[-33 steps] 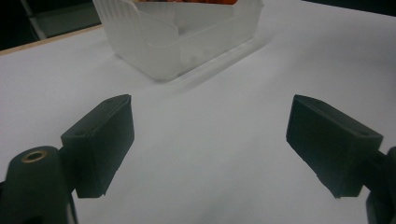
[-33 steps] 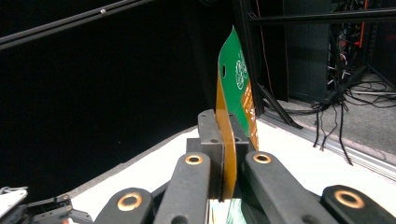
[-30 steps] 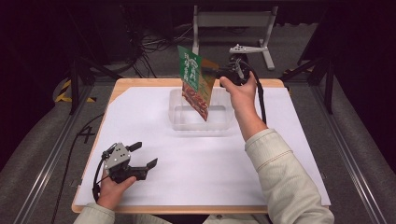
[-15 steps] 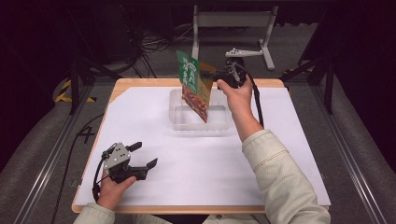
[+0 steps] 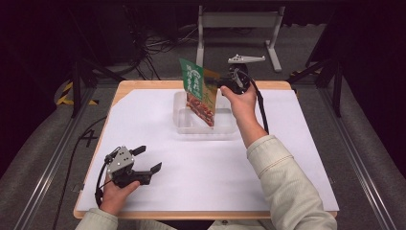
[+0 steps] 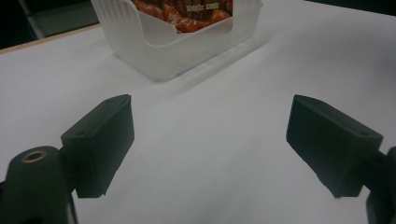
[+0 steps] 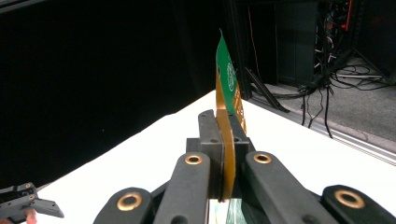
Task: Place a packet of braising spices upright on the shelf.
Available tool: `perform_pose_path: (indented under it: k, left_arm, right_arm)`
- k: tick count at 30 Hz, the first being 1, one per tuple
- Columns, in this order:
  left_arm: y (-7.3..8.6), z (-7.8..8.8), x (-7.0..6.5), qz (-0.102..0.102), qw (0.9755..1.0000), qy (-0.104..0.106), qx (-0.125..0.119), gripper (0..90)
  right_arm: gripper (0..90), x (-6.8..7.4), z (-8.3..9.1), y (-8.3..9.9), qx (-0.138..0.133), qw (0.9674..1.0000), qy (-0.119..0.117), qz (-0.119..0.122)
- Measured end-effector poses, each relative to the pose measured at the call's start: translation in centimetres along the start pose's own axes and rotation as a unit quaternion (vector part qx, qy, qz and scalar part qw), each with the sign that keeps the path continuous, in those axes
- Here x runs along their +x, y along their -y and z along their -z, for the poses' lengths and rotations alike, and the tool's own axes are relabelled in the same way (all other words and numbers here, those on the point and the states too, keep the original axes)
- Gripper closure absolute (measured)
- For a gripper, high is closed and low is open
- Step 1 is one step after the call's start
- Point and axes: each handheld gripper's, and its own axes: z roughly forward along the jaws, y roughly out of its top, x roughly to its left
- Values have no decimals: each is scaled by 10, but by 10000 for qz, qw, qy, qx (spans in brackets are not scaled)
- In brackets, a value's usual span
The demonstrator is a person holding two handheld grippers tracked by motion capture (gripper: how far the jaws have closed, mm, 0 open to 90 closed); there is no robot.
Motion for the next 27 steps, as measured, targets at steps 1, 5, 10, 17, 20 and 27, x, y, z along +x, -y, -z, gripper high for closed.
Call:
perform_pose_path:
  k: [1, 5, 10, 17, 20, 27]
  left_arm:
    - [0, 0, 0, -12, 10000, -3, 1, 160]
    - [0, 0, 0, 2, 10000, 5, 1, 161]
    - [0, 0, 0, -19, 10000, -1, 8, 161]
    - [0, -1, 0, -21, 10000, 0, 17, 161]
    - [0, -1, 0, -21, 10000, 1, 23, 161]
    - [0, -2, -1, 5, 10000, 19, 32, 161]
  right_arm:
    - [900, 0, 0, 1, 1, 10000, -5, -6]
    - [900, 0, -1, 2, -14, 10000, 2, -31]
    - [900, 1, -1, 4, -14, 10000, -14, -23]
    - [899, 2, 0, 7, 23, 10000, -51, 6]
    - [898, 4, 0, 9, 30, 10000, -71, 30]
    - [900, 6, 2, 15, 140, 9999, 15, 58]
